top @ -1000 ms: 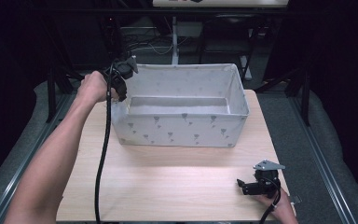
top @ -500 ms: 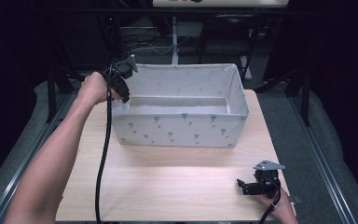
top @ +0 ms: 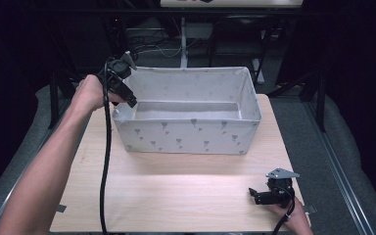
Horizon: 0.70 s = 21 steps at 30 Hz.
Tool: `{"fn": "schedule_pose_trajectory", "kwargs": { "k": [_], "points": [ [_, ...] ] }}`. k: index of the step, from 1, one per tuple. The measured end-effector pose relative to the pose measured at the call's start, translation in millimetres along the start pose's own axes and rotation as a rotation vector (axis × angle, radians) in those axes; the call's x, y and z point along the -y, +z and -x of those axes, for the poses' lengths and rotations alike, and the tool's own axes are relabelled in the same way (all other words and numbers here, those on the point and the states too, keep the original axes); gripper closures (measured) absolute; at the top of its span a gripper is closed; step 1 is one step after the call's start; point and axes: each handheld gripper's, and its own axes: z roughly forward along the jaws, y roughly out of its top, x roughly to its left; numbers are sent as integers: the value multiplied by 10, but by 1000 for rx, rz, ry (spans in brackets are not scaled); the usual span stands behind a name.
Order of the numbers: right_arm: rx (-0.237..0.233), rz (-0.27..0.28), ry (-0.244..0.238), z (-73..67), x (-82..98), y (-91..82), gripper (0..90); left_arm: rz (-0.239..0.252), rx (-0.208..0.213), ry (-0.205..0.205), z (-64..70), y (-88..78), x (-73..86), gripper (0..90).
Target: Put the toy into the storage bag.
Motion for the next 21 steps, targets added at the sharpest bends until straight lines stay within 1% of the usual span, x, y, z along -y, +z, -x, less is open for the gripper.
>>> {"fn": "schedule_pose_trajectory", "kwargs": {
  "k": [3,5,10,13,16,18,20,21],
  "points": [
    [3,-4,-2,1,0,-2,0,15,-6,-1,3,-59,71,161],
    [3,-2,-1,0,0,-1,0,19,-9,-3,6,-77,112,151],
    [0,0,1,-1,0,0,0,32,-7,-16,3,-107,286,104],
    [0,-1,0,0,0,0,0,36,-11,-26,3,-116,405,77],
    [0,0,0,-1,0,0,0,56,-8,-45,10,-130,544,38],
    [0,-1,1,-1,-1,0,0,64,-5,-48,11,-133,623,14],
    [0,0,1,-1,0,0,0,74,-3,-52,20,-115,713,3],
    [0,-1,1,-1,-1,0,0,77,-2,-55,31,-92,782,2]
  ]
}}
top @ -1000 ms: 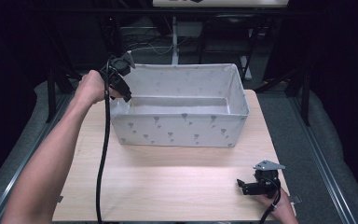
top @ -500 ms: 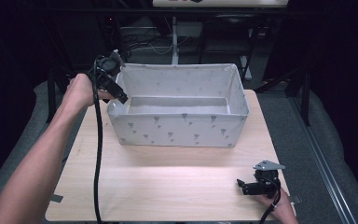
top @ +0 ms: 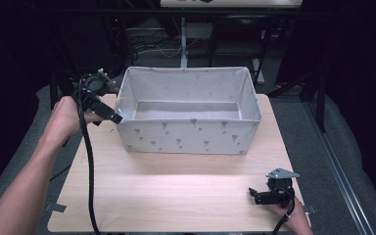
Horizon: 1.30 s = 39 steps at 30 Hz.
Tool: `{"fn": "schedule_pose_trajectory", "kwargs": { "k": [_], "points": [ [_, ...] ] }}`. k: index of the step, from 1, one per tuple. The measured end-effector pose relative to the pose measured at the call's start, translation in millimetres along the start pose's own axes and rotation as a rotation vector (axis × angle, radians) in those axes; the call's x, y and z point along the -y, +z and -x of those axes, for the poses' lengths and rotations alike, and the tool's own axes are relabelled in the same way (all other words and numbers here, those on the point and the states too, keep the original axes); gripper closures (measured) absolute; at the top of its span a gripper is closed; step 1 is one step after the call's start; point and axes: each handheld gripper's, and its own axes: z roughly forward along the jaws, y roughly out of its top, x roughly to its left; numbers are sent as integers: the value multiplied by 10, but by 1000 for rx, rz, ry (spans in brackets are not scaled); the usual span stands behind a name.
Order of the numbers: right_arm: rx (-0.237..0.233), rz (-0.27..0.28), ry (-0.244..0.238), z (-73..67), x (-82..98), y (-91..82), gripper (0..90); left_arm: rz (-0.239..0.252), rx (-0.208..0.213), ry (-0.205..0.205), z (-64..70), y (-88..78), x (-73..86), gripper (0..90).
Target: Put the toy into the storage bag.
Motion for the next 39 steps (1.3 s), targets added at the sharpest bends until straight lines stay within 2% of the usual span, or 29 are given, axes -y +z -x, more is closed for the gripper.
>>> {"fn": "schedule_pose_trajectory", "kwargs": {
  "k": [8,13,27,31,39],
  "points": [
    [-2,5,2,-1,1,4,0,24,12,-12,43,103,359,2],
    [3,-2,2,-2,-1,-1,0,35,16,-23,91,225,583,2],
    [0,1,4,-3,-1,0,0,35,21,-79,272,733,1238,1],
    [0,0,4,-3,-1,0,0,47,27,-111,317,898,1432,1],
    [0,1,4,-3,-1,0,0,52,38,-150,405,1150,1693,1]
  ]
}}
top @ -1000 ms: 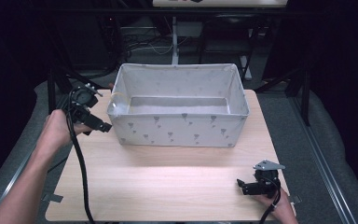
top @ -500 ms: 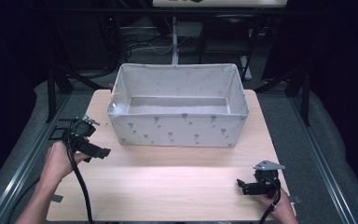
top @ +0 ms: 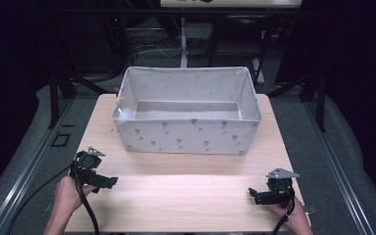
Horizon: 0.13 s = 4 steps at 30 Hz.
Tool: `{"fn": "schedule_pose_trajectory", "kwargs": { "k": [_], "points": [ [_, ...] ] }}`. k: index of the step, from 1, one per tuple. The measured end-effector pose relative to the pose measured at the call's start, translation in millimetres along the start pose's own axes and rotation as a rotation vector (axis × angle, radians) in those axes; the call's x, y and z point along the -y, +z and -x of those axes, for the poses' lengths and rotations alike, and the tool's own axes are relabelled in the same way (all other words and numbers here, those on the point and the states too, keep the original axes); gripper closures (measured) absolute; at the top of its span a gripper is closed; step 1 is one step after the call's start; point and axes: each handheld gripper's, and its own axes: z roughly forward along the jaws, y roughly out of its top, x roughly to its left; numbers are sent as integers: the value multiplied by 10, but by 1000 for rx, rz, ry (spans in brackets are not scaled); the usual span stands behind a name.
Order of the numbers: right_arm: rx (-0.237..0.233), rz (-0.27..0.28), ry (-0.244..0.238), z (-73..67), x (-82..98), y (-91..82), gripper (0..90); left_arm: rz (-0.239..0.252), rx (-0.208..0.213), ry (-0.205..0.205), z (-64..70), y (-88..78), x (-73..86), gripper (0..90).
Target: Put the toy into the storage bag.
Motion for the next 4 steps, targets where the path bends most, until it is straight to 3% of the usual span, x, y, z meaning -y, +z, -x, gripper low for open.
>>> {"fn": "schedule_pose_trajectory", "kwargs": {
  "k": [4],
  "points": [
    [0,0,0,0,0,0,0,21,8,-34,32,94,122,1]
  ]
}}
